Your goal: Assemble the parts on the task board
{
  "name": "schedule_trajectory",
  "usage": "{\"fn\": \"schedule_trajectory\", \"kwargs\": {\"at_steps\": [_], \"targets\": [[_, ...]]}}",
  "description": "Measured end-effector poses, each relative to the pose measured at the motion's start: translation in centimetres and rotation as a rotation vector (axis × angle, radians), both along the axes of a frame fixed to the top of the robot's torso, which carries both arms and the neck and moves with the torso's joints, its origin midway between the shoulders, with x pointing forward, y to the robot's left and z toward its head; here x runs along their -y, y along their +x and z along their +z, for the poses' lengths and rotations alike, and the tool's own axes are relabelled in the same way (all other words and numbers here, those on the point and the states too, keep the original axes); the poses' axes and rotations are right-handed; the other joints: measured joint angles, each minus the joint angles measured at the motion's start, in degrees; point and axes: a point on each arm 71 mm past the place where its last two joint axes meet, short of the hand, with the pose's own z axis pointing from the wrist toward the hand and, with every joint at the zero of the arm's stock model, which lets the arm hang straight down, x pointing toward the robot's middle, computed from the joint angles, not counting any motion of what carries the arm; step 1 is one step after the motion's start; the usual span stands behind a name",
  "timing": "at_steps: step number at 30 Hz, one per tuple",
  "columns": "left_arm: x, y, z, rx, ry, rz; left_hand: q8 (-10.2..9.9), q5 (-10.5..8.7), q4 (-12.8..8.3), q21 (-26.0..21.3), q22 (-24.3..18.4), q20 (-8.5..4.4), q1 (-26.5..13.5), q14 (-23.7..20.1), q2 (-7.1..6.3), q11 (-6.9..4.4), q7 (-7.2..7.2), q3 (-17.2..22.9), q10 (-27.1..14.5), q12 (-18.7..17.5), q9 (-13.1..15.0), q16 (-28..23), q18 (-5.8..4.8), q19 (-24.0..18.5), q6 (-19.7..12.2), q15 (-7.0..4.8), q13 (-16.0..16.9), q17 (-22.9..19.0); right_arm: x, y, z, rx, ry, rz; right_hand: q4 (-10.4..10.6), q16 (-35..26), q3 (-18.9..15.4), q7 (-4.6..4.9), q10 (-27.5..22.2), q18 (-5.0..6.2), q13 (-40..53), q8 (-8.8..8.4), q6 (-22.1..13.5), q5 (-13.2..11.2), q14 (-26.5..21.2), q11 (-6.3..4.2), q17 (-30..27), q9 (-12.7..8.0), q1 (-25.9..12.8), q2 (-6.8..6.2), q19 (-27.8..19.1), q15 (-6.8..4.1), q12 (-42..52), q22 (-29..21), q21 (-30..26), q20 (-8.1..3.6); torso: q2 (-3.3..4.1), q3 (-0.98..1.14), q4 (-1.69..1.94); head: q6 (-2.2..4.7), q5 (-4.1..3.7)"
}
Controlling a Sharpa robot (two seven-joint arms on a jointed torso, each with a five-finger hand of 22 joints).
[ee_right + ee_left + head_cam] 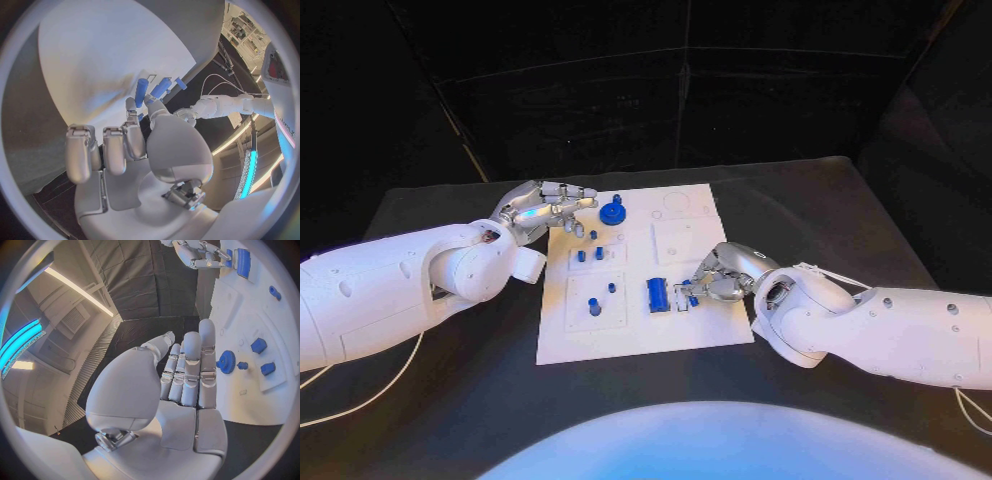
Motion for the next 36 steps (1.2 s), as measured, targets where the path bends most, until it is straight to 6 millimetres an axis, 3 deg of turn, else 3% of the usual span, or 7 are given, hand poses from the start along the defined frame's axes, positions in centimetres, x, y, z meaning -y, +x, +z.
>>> {"fn": "schedule_trajectory", "kwargs": {"at_steps": [8, 14, 27, 36], "targets": [[0.0, 0.0, 0.0, -0.001, 0.001, -0.001, 0.0, 0.0, 0.0, 0.0, 0.0, 0.0, 0.0, 0.0, 0.0, 0.0, 0.0, 0.0, 0.0, 0.0, 0.0, 0.0, 0.0, 0.0, 0.0, 0.0, 0.0, 0.0, -0.4, -0.1, -0.1, -0.013, -0.014, -0.014, 1.79, 0.23, 0.08, -0.4, 0.19, 0.0, 0.0, 0.81, 0.4, 0.16, 0.01, -0.19, 0.0, 0.11, -0.77, -0.63, 0.0, 0.0, 0.62, 0.0, 0.24, 0.0, 0.0, 0.03, 0.0, -0.01, 0.03], [0.0, 0.0, 0.0, -0.001, 0.001, -0.001, 0.0, 0.0, -0.16, 0.0, 0.01, 0.0, 0.0, 0.0, 0.0, 0.0, 0.0, -0.16, 0.0, 0.0, 0.0, 0.0, 0.0, 0.0, 0.0, 0.0, 0.01, 0.0, -0.6, -0.1, -0.1, -0.019, -0.022, -0.014, 1.95, 0.23, 0.23, -0.5, 0.19, 0.0, 0.01, 0.84, 0.5, -0.07, 0.01, -0.19, 0.0, 0.15, -1.14, -1.01, -0.21, -0.01, 0.62, 0.0, 0.24, -0.2, 0.0, 0.03, 0.0, -0.01, -0.03], [0.0, 0.0, 0.0, -0.004, 0.004, -0.002, 0.0, 0.0, -0.16, 0.0, 0.01, 0.0, 0.0, 0.0, 0.0, 0.0, 0.0, -0.16, 0.0, 0.0, 0.0, 0.0, 0.0, 0.0, 0.0, 0.0, 0.01, 0.01, -1.1, -0.3, 0.0, -0.02, -0.026, 0.0, 2.12, 0.23, 0.06, -0.49, 0.19, 0.0, 0.01, 1.08, 0.49, -0.07, 0.01, -0.19, -0.01, 0.14, -1.13, -1.01, -0.21, 0.0, 0.85, 0.0, 0.23, -0.2, -0.01, 0.01, 0.0, -0.01, 0.21], [0.0, 0.0, -0.1, -0.005, 0.006, -0.003, 0.0, 0.0, -0.16, 0.0, 0.01, 0.0, 0.0, 0.0, 0.0, 0.0, 0.0, -0.16, 0.0, 0.0, 0.0, 0.0, 0.0, 0.0, 0.0, 0.0, 0.01, 0.01, -1.1, -0.5, 0.1, -0.019, -0.025, 0.002, 3.38, 0.23, 0.37, -0.49, 0.18, 0.0, 0.02, 1.3, 0.49, -0.07, 0.01, -0.19, 0.02, 0.13, -1.64, -0.63, 0.01, 0.0, 0.85, 0.0, 0.23, -0.42, -0.01, 0.01, 0.0, -0.01, 0.24]]}}
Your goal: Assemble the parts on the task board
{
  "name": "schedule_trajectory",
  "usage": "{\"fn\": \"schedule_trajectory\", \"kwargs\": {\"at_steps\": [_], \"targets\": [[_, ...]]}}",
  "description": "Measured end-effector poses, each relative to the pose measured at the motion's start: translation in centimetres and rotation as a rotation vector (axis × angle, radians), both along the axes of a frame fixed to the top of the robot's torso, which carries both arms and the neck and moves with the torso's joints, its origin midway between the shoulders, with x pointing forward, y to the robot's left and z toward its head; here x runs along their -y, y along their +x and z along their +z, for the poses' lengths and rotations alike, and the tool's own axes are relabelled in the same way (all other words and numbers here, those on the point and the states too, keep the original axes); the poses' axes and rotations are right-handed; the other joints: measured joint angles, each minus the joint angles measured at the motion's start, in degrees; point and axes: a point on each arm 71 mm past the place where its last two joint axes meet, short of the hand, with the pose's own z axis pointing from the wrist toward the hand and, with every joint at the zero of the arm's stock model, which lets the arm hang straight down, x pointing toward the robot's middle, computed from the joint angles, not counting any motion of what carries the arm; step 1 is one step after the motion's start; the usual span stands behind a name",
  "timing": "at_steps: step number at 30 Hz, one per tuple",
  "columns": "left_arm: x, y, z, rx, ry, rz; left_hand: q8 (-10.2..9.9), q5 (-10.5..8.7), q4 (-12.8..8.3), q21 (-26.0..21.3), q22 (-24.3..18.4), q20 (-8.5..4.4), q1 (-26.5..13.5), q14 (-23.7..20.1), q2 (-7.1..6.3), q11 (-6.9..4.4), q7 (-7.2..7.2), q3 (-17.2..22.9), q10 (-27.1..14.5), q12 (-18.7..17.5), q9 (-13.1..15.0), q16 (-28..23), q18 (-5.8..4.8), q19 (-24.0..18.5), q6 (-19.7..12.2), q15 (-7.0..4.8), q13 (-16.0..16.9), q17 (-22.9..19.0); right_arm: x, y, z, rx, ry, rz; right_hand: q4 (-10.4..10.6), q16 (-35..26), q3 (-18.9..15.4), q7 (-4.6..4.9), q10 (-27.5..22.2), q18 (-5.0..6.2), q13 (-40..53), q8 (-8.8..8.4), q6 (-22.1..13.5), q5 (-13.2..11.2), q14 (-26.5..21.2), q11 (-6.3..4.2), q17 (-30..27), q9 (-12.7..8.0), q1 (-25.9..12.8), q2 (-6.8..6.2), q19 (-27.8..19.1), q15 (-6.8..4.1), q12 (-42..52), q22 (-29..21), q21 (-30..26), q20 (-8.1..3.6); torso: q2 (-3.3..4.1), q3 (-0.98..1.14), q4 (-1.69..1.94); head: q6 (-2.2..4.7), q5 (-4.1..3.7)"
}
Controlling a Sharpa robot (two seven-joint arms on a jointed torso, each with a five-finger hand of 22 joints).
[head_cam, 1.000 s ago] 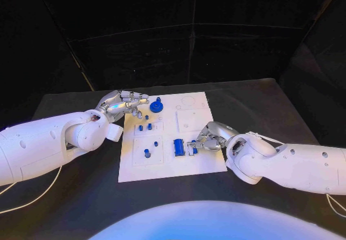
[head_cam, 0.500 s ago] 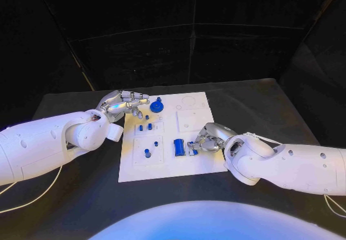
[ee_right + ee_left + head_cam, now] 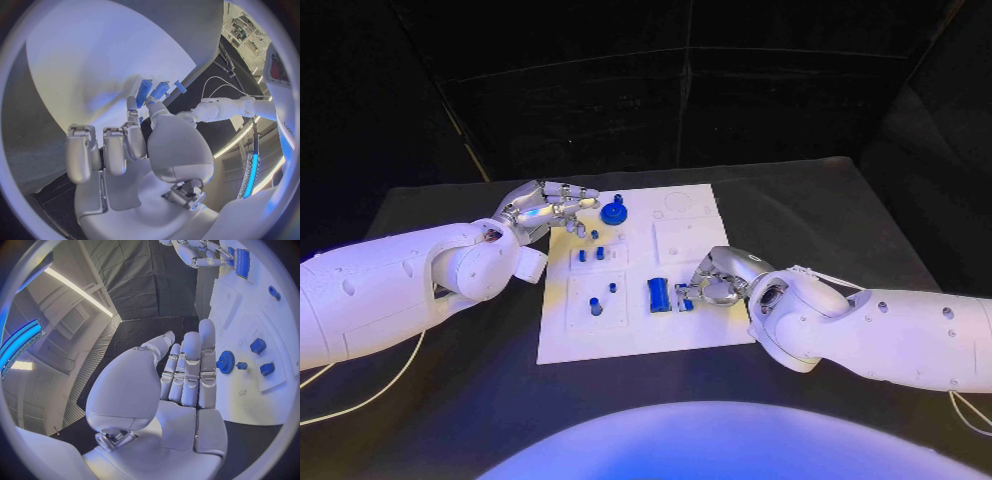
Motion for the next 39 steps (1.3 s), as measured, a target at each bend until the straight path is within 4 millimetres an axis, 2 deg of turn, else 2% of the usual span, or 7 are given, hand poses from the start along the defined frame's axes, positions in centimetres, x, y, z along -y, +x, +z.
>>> {"fn": "schedule_trajectory", "kwargs": {"at_steps": [9, 18, 31, 32, 35, 36, 39], "targets": [[0.0, 0.0, 0.0, 0.0, 0.003, -0.002, 0.0, 0.0, 0.0, 0.0, 0.0, 0.0, 0.0, 0.0, 0.0, 0.0, 0.0, 0.0, 0.0, 0.0, 0.0, 0.0, 0.0, 0.0, 0.0, 0.0, 0.0, 0.0, 0.0, 0.1, 0.0, 0.001, -0.005, -0.003, 2.75, 0.0, -1.32, 0.0, 0.0, 0.0, 0.0, 0.66, 0.0, 1.58, 0.0, 0.0, 0.01, 0.16, -1.52, -0.91, 0.0, 0.0, 0.0, 0.0, 0.0, 0.0, 0.01, 0.0, 0.0, 0.0, -0.02], [0.0, 0.0, 0.0, -0.002, 0.005, -0.003, 0.0, 0.0, 0.0, 0.0, 0.0, 0.0, 0.0, 0.0, 0.0, 0.0, 0.0, 0.0, 0.0, 0.0, 0.0, 0.0, 0.0, 0.0, 0.0, 0.0, 0.0, 0.0, 0.0, 0.2, -0.1, 0.005, -0.012, -0.006, 4.99, 0.0, -3.1, 0.0, 0.0, 0.0, 0.01, 1.04, 0.0, -0.09, 0.0, 0.0, 0.0, 0.22, -2.27, -1.22, 0.0, 0.0, 0.0, 0.0, 0.0, 0.0, 0.03, 0.0, -0.03, 0.0, 0.05], [0.0, 0.0, 0.0, -0.004, 0.006, -0.003, 0.0, 0.0, 0.0, 0.0, 0.01, 0.0, 0.0, 0.0, 0.0, 0.0, 0.0, 0.0, 0.0, 0.0, 0.0, 0.0, 0.0, 0.0, 0.0, 0.0, 0.0, 0.0, 0.4, -0.1, 0.1, 0.012, -0.011, -0.007, 5.93, -0.01, -3.72, 0.16, 0.0, 0.0, 0.01, 1.32, -0.17, -0.96, 0.0, 0.0, 0.0, 0.28, -2.27, -1.22, 0.0, 0.0, -0.28, 0.0, -0.01, 0.01, 0.04, 0.02, -0.03, 0.0, -0.02], [0.0, 0.0, 0.0, -0.004, 0.007, -0.003, 0.0, 0.0, 0.0, 0.0, 0.01, 0.0, 0.0, 0.0, 0.0, 0.0, 0.0, 0.0, 0.0, 0.0, 0.0, 0.0, 0.0, 0.0, 0.0, 0.0, 0.01, 0.0, 0.7, -0.2, 0.2, 0.014, -0.01, -0.007, 5.96, -0.01, -3.75, 0.21, -0.01, 0.0, 0.01, 1.5, -0.21, -1.16, 0.0, 0.0, -0.01, 0.33, -2.25, -1.24, 0.0, 0.0, -0.28, 0.0, -0.01, 0.01, 0.04, 0.02, -0.03, 0.0, -0.02], [-0.1, -0.1, 0.0, -0.004, 0.007, -0.003, 0.0, 0.0, 0.0, 0.0, 0.01, 0.0, 0.0, 0.0, 0.0, 0.0, 0.0, 0.0, 0.0, 0.0, 0.0, 0.0, 0.0, 0.0, 0.0, 0.0, 0.01, 0.01, 1.2, -0.4, 0.5, 0.022, -0.004, -0.004, 5.89, -0.01, -4.86, 0.42, -0.01, 0.0, 0.01, 1.71, -0.43, -2.6, 0.0, 0.0, -0.01, 0.34, -0.79, -2.7, 0.0, 0.0, -0.54, 0.0, -0.01, 0.01, 0.03, 0.02, -0.03, 0.0, -0.04], [-0.1, -0.1, 0.0, -0.004, 0.007, -0.003, 0.0, 0.0, 0.0, 0.0, 0.01, 0.0, 0.0, 0.0, 0.0, 0.0, 0.0, 0.0, 0.0, 0.0, 0.0, 0.0, 0.0, 0.0, 0.0, 0.0, 0.01, 0.0, 1.4, -0.5, 0.5, 0.024, -0.002, -0.001, 5.65, -0.01, -5.11, 0.3, 0.0, 0.0, 0.01, 1.9, -0.53, -3.66, 0.0, 0.0, -0.01, 0.4, -0.21, -3.16, 0.0, 0.0, -0.54, 0.0, -0.01, 0.01, 0.03, 0.02, -0.03, 0.0, -0.04], [-0.1, -0.1, 0.0, -0.004, 0.008, -0.002, 0.0, 0.0, 0.0, 0.0, -0.04, 0.0, 0.0, 0.0, 0.0, 0.0, 0.0, 0.0, 0.0, 0.0, 0.0, 0.0, 0.0, 0.0, 0.0, 0.0, -0.05, -0.07, 1.8, -0.8, 0.8, 0.031, 0.007, 0.013, 4.96, -0.01, -5.8, 0.43, -0.01, 0.0, 0.01, 2.0, -0.82, -7.19, 0.0, 0.0, -0.01, 0.41, 2.09, -3.37, 0.0, 0.01, -0.89, 0.0, -0.01, 0.01, 0.0, 0.01, -0.03, -0.01, -0.01]]}}
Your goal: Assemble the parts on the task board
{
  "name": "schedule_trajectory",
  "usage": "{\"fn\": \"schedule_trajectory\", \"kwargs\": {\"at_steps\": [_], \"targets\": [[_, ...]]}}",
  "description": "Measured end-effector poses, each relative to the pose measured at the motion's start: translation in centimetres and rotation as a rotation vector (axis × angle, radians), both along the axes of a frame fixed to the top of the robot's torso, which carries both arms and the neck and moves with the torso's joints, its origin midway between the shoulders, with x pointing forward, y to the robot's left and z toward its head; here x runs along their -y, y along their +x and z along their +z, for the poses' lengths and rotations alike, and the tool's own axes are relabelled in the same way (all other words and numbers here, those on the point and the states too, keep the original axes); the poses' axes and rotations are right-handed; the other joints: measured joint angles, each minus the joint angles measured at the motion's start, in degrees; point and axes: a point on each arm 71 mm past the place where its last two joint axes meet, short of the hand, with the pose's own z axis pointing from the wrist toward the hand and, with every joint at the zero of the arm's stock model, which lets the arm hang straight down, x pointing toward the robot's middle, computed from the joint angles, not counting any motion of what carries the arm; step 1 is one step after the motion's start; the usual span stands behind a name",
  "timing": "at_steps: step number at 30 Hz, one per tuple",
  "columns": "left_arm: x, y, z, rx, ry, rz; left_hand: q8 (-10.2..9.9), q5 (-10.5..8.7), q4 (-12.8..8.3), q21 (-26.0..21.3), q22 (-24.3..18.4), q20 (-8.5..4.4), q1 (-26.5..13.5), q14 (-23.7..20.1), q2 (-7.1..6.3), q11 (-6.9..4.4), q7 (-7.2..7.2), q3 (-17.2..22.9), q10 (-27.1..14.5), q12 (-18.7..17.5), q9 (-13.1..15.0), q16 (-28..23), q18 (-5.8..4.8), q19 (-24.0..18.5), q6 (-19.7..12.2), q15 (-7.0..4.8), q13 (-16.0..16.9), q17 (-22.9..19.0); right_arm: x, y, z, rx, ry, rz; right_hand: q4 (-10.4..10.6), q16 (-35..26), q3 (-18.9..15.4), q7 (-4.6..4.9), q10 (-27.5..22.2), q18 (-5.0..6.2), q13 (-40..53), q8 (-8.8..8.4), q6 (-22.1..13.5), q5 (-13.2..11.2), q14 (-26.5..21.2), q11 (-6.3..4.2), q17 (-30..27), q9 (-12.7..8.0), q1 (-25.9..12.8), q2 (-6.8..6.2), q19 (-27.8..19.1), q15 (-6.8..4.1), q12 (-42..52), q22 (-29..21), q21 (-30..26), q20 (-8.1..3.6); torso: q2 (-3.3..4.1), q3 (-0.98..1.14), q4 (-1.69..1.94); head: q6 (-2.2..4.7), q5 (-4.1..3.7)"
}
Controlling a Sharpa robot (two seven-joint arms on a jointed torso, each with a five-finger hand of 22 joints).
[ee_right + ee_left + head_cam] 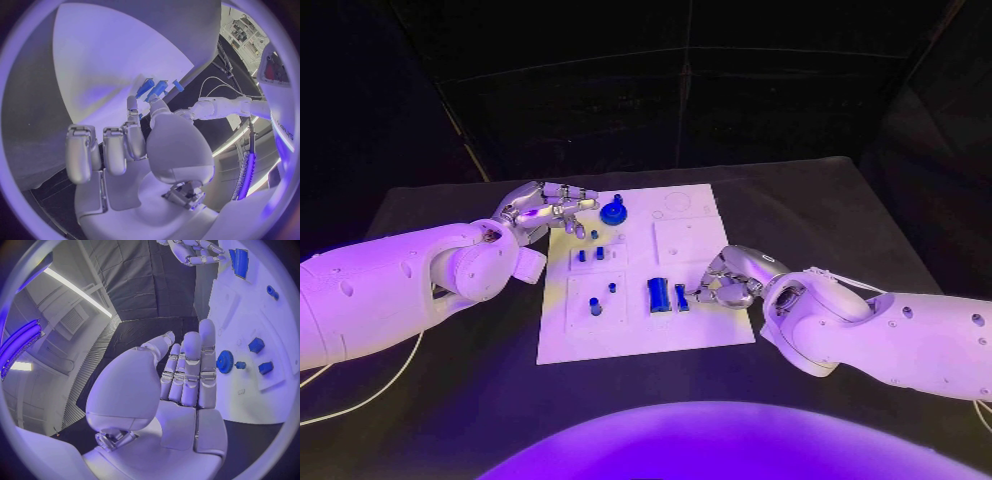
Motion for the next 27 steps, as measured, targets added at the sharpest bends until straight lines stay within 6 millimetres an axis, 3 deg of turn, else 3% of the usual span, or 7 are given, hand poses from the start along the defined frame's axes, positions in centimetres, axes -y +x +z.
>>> {"fn": "schedule_trajectory", "kwargs": {"at_steps": [3, 7, 27], "targets": [[0.0, 0.0, 0.0, 0.0, 0.0, 0.0, 0.0, 0.0, 0.0, 0.0, 0.0, 0.0, 0.0, 0.0, 0.0, 0.0, 0.0, 0.0, 0.0, 0.0, 0.0, 0.0, 0.0, 0.0, 0.0, 0.0, 0.0, 0.0, 0.2, -0.1, 0.1, 0.003, 0.003, 0.018, -0.57, 0.0, -0.56, 0.0, 0.0, 0.0, 0.0, 0.37, 0.0, -3.15, 0.0, 0.0, 0.0, 0.06, 1.84, -0.04, 0.0, 0.0, -0.13, 0.0, 0.0, 0.0, -0.01, -0.02, -0.03, 0.0, 0.01], [0.0, 0.0, 0.0, 0.0, 0.0, -0.001, 0.0, 0.0, 0.0, 0.0, 0.0, 0.0, 0.0, 0.0, 0.0, 0.0, 0.0, 0.0, 0.0, 0.0, 0.0, 0.0, 0.0, 0.0, 0.0, 0.0, 0.0, 0.0, 0.1, -0.1, 0.0, -0.002, 0.001, 0.041, -1.13, 0.0, -0.74, 0.01, 0.0, 0.0, 0.01, 0.41, -0.4, -5.07, 0.0, 0.0, 0.0, 0.06, 2.94, 0.24, 0.0, 0.0, -0.5, 0.0, 0.0, 0.0, -0.03, -0.02, -0.03, 0.0, -0.15], [0.1, 0.0, 0.0, 0.0, -0.001, -0.003, 0.0, 0.0, 0.0, 0.0, 0.01, 0.0, 0.0, 0.0, 0.0, 0.0, 0.0, 0.0, 0.0, 0.0, 0.0, 0.0, 0.0, 0.0, 0.0, 0.0, 0.01, 0.01, -0.9, 0.7, -0.8, -0.023, -0.025, 0.072, -0.77, 0.0, -1.11, 0.01, 0.0, 0.0, 0.04, 0.65, -0.4, -5.09, 0.0, 0.0, -0.01, 0.04, 3.19, 1.27, 0.0, 0.0, -0.72, 0.0, 0.0, 0.0, 0.09, 0.04, 0.05, 0.0, 0.05]]}}
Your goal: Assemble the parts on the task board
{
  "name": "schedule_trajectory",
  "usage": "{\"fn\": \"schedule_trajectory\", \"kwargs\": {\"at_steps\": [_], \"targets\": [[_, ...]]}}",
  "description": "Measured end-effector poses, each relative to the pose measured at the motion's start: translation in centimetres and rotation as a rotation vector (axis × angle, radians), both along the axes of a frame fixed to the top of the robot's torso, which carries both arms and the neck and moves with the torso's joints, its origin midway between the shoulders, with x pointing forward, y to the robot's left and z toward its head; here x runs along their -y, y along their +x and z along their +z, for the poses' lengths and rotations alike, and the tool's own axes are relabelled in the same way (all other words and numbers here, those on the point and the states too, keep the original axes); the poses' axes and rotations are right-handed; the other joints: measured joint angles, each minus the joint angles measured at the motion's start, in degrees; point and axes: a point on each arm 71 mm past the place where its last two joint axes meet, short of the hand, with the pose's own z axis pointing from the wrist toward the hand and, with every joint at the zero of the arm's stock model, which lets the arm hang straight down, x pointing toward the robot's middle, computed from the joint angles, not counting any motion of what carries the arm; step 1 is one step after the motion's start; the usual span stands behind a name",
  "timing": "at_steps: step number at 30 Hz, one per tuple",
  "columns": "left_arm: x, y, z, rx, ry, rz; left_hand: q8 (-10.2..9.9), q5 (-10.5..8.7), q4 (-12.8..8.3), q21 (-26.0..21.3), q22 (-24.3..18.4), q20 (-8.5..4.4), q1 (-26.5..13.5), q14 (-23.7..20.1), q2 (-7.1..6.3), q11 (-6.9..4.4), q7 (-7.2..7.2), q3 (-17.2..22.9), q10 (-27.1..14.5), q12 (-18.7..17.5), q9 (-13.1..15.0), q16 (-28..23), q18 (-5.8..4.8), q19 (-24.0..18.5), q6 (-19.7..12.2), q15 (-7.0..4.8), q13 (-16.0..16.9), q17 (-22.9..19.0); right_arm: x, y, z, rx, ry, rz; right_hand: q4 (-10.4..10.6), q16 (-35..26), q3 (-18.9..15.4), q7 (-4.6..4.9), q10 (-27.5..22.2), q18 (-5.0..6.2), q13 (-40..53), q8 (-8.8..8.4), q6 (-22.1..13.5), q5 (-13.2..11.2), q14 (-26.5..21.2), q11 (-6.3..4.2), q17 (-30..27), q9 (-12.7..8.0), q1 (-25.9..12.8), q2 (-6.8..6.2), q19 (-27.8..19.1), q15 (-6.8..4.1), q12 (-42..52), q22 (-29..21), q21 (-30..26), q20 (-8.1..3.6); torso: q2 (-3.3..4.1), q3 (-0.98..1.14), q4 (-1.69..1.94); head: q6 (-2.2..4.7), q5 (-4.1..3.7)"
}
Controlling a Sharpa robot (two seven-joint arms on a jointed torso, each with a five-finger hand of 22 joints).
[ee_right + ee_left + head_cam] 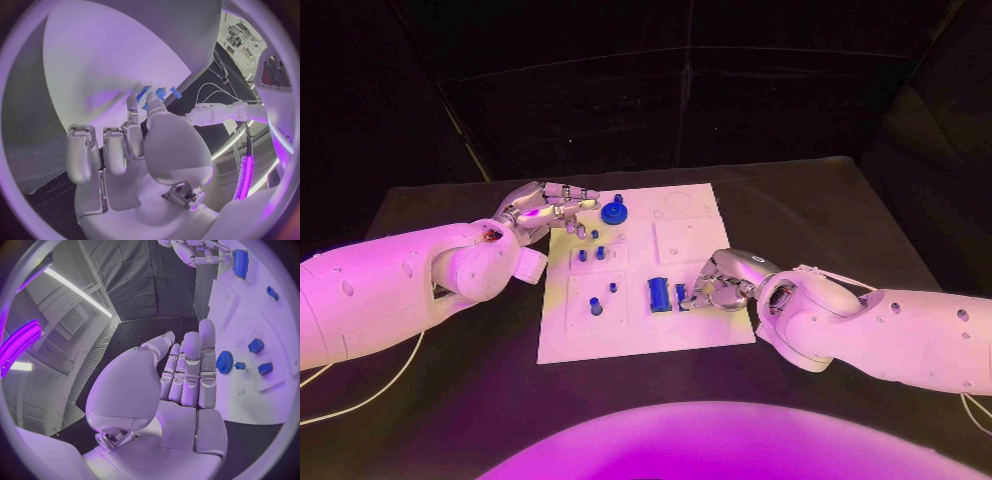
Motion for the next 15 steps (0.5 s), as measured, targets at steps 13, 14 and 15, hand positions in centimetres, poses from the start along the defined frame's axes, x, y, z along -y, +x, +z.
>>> {"fn": "schedule_trajectory", "kwargs": {"at_steps": [13, 14, 15], "targets": [[0.0, 0.0, 0.01, 0.0, 0.0, 0.0, 0.0, 0.0, 0.0, 0.0, 0.0, 0.0, 0.0, 0.0, 0.0, 0.0, 0.0, 0.0, 0.0, 0.0, 0.0, 0.0, 0.0, 0.0, 0.0, 0.0, 0.0, 0.0, 0.12, 0.12, -0.15, -0.009, -0.012, -0.008, 0.0, 0.0, 0.0, 0.0, 0.0, 0.0, 0.0, 0.21, 0.0, 0.45, 0.0, 0.0, 0.0, 0.05, 0.3, 0.3, 0.0, 0.0, 0.0, 0.0, 0.0, 0.0, -0.1, -0.02, -0.02, 0.0, 0.01], [0.0, 0.01, 0.01, 0.0, 0.0, 0.0, 0.0, 0.0, 0.0, 0.0, 0.01, 0.0, 0.0, 0.0, 0.0, 0.0, 0.0, 0.0, 0.0, 0.0, 0.0, 0.0, 0.0, 0.0, 0.0, 0.0, 0.01, 0.0, 0.18, 0.1, -0.14, -0.009, -0.011, -0.01, 0.0, 0.0, 0.0, 0.06, 0.0, 0.0, 0.0, 0.21, -0.06, 0.51, 0.0, 0.0, 0.0, 0.05, 0.3, 0.3, 0.0, 0.0, 0.0, 0.0, 0.0, 0.0, -0.1, -0.02, -0.02, 0.0, 0.0], [-0.01, 0.01, 0.01, 0.0, 0.0, 0.0, 0.0, 0.0, 0.0, 0.0, 0.01, 0.0, 0.0, 0.0, 0.0, 0.0, 0.0, 0.0, 0.0, 0.0, 0.0, 0.0, 0.0, 0.0, 0.0, 0.0, 0.0, 0.0, 0.29, 0.08, -0.11, -0.008, -0.008, -0.012, 0.0, 0.0, 0.01, 0.16, 0.0, 0.0, 0.01, 0.21, -0.3, 0.78, 0.0, 0.0, 0.0, 0.05, 0.3, 0.3, 0.0, 0.0, -0.09, 0.0, 0.0, 0.0, -0.1, -0.02, -0.02, 0.0, -0.01]]}}
